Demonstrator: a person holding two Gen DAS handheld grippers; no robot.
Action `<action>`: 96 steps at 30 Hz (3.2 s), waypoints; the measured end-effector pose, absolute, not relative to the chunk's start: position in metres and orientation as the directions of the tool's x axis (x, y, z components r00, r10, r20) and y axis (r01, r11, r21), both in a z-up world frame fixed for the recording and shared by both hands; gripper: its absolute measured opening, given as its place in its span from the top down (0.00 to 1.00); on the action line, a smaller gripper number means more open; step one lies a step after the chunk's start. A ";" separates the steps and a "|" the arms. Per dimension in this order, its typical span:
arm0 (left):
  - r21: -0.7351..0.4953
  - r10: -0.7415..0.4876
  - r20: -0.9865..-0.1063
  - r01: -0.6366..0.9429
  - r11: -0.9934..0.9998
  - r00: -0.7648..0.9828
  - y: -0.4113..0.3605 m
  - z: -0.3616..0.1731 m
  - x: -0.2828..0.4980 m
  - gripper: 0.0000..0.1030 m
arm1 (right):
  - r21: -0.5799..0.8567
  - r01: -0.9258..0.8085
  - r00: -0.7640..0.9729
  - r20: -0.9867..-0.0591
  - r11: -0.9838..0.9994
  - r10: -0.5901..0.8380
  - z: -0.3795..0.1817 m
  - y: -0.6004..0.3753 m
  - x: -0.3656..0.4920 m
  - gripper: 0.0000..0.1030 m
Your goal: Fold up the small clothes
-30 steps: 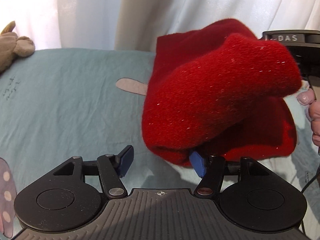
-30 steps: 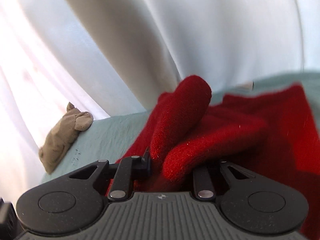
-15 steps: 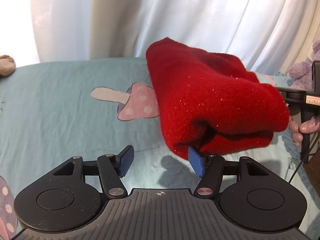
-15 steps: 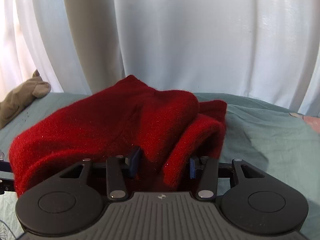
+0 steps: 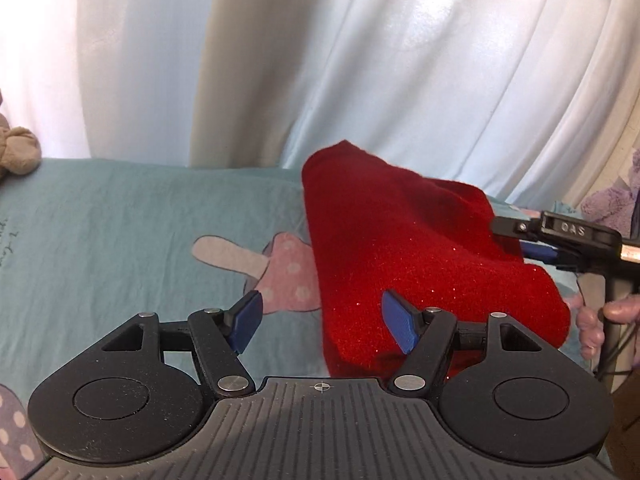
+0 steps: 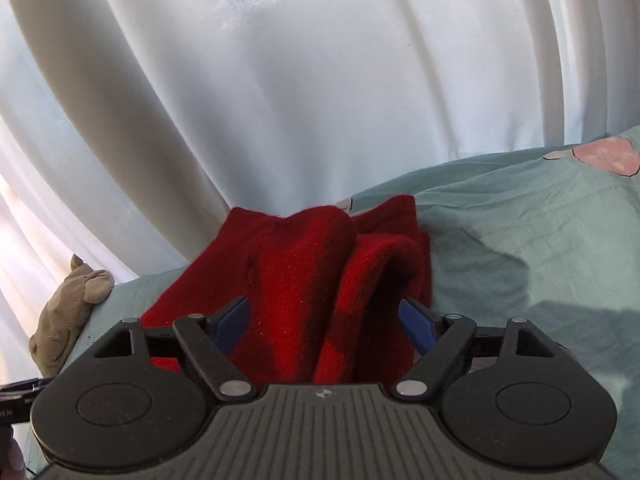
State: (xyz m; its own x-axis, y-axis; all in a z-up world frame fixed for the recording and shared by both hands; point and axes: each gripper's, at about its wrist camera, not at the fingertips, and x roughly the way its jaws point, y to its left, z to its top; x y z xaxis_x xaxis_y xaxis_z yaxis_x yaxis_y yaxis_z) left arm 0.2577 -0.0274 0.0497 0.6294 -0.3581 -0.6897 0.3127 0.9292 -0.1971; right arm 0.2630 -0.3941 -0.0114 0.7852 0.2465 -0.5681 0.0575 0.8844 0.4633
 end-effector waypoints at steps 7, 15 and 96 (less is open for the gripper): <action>-0.164 -0.375 -0.693 0.371 0.914 0.617 -0.047 0.055 0.253 0.30 | 0.389 -0.030 0.762 -0.587 0.921 0.273 -0.020 -0.370 0.318 0.80; -0.209 -0.435 -0.760 0.452 0.867 0.483 -0.083 0.023 0.256 0.19 | -0.102 -0.052 0.856 -0.516 0.993 -0.008 -0.007 -0.345 0.320 0.71; -0.318 -0.483 -0.721 0.382 0.868 0.496 -0.033 0.026 0.234 0.34 | 0.651 0.159 0.816 -0.510 0.742 0.272 -0.059 -0.368 0.179 0.86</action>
